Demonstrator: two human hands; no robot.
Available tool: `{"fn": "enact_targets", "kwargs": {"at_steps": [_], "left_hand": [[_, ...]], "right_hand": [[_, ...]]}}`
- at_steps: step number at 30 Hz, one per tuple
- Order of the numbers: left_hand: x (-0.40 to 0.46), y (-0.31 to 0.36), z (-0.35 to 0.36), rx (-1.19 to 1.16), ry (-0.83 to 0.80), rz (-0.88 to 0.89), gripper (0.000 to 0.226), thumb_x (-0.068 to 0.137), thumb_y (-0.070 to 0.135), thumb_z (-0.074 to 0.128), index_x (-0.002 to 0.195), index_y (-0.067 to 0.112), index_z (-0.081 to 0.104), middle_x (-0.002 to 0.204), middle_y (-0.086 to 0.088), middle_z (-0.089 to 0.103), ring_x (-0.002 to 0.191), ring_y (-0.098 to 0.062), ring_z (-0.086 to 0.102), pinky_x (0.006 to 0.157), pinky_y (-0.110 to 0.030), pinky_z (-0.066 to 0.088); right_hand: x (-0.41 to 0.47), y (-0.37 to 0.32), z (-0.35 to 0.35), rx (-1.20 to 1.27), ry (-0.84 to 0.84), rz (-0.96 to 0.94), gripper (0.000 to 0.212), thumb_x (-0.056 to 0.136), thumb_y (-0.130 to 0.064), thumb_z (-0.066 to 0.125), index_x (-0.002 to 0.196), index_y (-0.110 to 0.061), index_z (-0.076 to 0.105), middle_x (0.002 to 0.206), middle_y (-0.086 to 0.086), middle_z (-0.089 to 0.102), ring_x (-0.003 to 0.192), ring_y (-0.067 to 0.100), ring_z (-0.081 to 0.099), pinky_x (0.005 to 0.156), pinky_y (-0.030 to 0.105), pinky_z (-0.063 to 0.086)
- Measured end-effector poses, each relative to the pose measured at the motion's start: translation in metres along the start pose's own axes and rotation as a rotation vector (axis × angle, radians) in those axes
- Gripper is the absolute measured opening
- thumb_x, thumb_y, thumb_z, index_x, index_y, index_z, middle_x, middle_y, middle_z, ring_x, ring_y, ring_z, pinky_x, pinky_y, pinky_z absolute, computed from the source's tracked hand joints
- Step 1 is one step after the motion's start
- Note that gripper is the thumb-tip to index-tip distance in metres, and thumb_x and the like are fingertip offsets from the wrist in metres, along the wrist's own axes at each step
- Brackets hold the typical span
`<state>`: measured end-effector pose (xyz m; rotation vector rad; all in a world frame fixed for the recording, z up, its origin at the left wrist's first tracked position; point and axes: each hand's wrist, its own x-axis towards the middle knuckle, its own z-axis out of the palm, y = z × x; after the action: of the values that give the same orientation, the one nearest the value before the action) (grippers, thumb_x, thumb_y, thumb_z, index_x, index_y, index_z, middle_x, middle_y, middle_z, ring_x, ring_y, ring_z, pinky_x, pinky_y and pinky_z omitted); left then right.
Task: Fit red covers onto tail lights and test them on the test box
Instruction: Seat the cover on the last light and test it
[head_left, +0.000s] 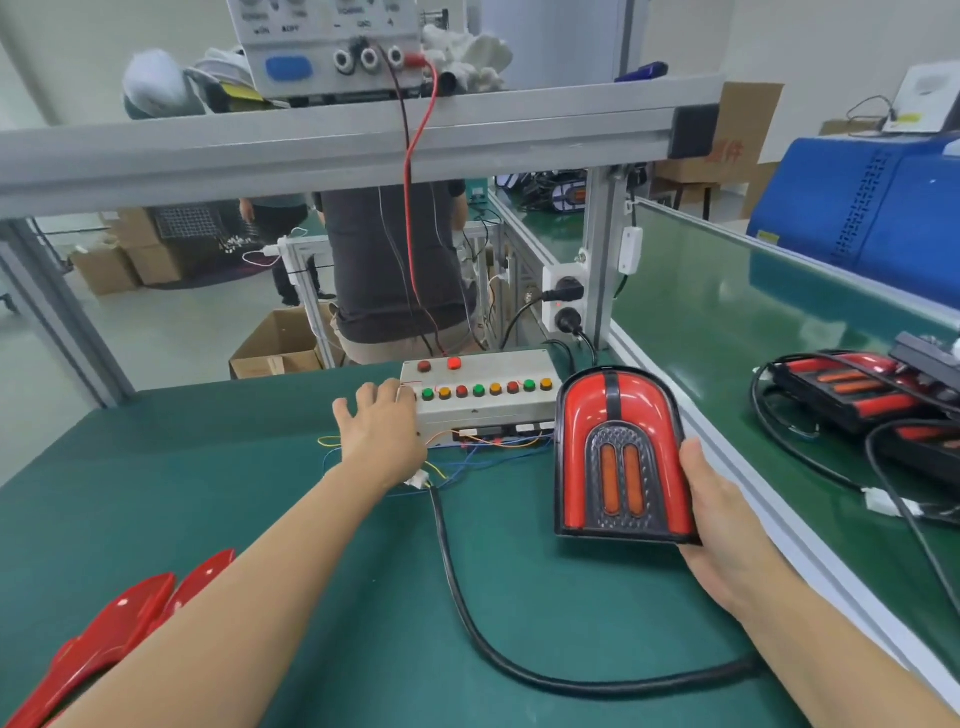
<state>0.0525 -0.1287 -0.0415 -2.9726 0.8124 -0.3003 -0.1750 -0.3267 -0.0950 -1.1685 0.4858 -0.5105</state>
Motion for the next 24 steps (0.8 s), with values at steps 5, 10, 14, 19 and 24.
{"fn": "enact_targets", "kwargs": {"at_steps": [5,10,14,19,24], "left_hand": [[0.006,0.000,0.003,0.105,0.061,0.043,0.052,0.088,0.025,0.049,0.139,0.020,0.038,0.146,-0.003,0.034,0.135,-0.027,0.022,0.110,-0.052,0.014],[0.010,0.002,0.000,0.207,0.102,0.080,0.044,0.086,0.026,0.050,0.130,0.023,0.051,0.140,-0.002,0.041,0.134,-0.028,0.023,0.111,-0.053,0.011],[0.008,0.001,-0.001,0.177,0.091,0.063,0.045,0.084,0.023,0.050,0.129,0.027,0.052,0.140,-0.003,0.041,0.135,-0.028,0.021,0.111,-0.054,0.010],[0.001,0.014,-0.002,0.136,0.111,-0.002,0.050,0.084,0.032,0.054,0.133,0.020,0.048,0.147,-0.005,0.031,0.139,-0.029,0.012,0.111,-0.057,0.006],[-0.013,0.065,0.011,-0.069,0.167,0.180,0.087,0.079,0.018,0.056,0.150,0.021,0.006,0.159,-0.005,-0.002,0.145,-0.027,-0.009,0.111,-0.058,-0.009]], "right_hand": [[0.002,0.000,0.000,0.000,0.031,-0.015,0.061,0.081,-0.062,0.043,0.120,-0.020,0.065,0.110,0.007,0.073,0.101,0.022,0.070,0.078,0.035,0.055],[0.004,0.003,-0.004,0.016,0.041,-0.022,0.060,0.082,-0.062,0.045,0.122,-0.021,0.064,0.111,0.007,0.073,0.104,0.023,0.069,0.084,0.039,0.054],[0.003,0.003,-0.004,0.007,0.036,-0.023,0.060,0.082,-0.063,0.045,0.121,-0.022,0.064,0.111,0.007,0.073,0.104,0.022,0.069,0.085,0.040,0.053],[0.005,0.006,-0.008,0.025,0.038,-0.025,0.057,0.082,-0.062,0.045,0.118,-0.024,0.065,0.111,0.004,0.073,0.102,0.020,0.070,0.076,0.032,0.057],[0.007,0.006,-0.010,0.060,0.067,-0.014,0.055,0.081,-0.062,0.043,0.114,-0.026,0.067,0.109,0.003,0.074,0.098,0.017,0.071,0.072,0.031,0.055]]}}
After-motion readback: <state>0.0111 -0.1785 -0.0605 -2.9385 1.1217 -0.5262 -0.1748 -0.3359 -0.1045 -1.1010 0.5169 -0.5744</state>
